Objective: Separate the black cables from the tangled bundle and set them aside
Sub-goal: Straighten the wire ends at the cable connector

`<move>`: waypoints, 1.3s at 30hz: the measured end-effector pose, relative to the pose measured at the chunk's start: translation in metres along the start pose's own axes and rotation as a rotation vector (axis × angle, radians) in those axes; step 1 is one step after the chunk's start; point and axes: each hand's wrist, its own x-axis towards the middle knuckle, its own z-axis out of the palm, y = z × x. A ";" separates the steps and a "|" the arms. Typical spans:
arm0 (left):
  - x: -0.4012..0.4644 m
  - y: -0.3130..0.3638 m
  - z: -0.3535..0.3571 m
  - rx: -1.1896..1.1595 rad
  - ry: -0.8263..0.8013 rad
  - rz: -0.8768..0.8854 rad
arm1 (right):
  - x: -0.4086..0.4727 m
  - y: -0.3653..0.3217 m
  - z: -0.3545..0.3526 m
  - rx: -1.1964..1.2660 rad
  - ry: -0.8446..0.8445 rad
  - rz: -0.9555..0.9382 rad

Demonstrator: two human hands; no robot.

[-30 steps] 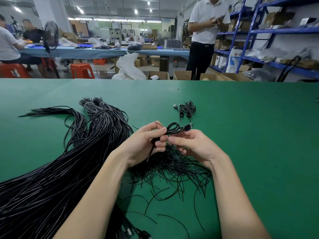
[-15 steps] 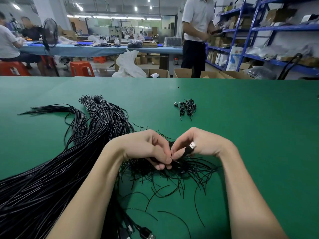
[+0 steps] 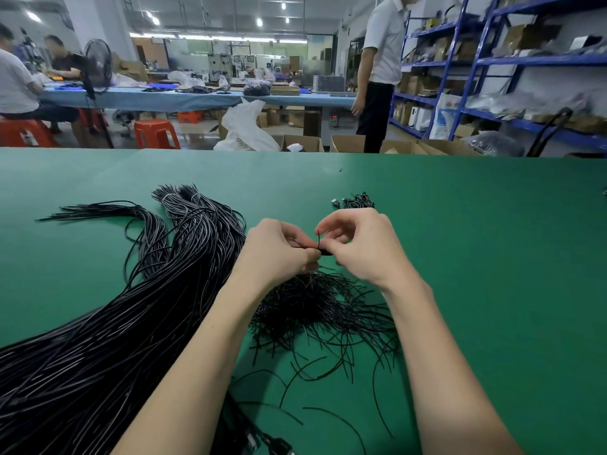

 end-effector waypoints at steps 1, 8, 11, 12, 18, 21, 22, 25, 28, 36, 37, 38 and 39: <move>0.001 -0.001 0.000 -0.012 0.020 0.004 | 0.000 -0.001 0.002 0.000 0.021 -0.003; 0.000 0.001 0.004 0.152 0.212 0.230 | -0.004 -0.002 0.000 0.243 0.014 0.103; -0.003 0.001 0.009 0.207 0.190 0.345 | -0.008 0.003 -0.005 0.230 -0.032 0.126; -0.004 0.000 0.010 0.231 0.182 0.368 | -0.008 0.005 -0.006 0.183 -0.032 0.113; -0.005 -0.002 0.009 0.274 0.176 0.444 | -0.008 0.007 -0.012 0.099 -0.075 0.031; -0.005 -0.004 0.007 0.287 0.122 0.479 | -0.010 0.011 -0.017 0.196 -0.090 0.077; -0.005 -0.004 0.007 0.301 0.102 0.500 | -0.011 0.012 -0.019 0.225 -0.103 0.103; -0.005 -0.003 0.006 0.340 0.073 0.575 | -0.013 0.015 -0.022 0.351 -0.148 0.183; -0.005 -0.003 0.006 0.360 0.048 0.606 | -0.014 0.017 -0.023 0.467 -0.172 0.233; -0.003 0.001 0.006 0.081 -0.047 0.338 | -0.014 0.024 -0.018 0.324 -0.083 0.142; -0.001 0.000 0.004 0.012 -0.060 0.270 | -0.013 0.023 -0.017 0.285 -0.076 0.117; 0.000 -0.001 0.001 -0.117 -0.099 0.183 | -0.012 0.021 -0.017 0.271 -0.079 0.092; 0.001 -0.003 -0.002 -0.269 -0.151 0.087 | -0.011 0.019 -0.017 0.270 -0.094 0.071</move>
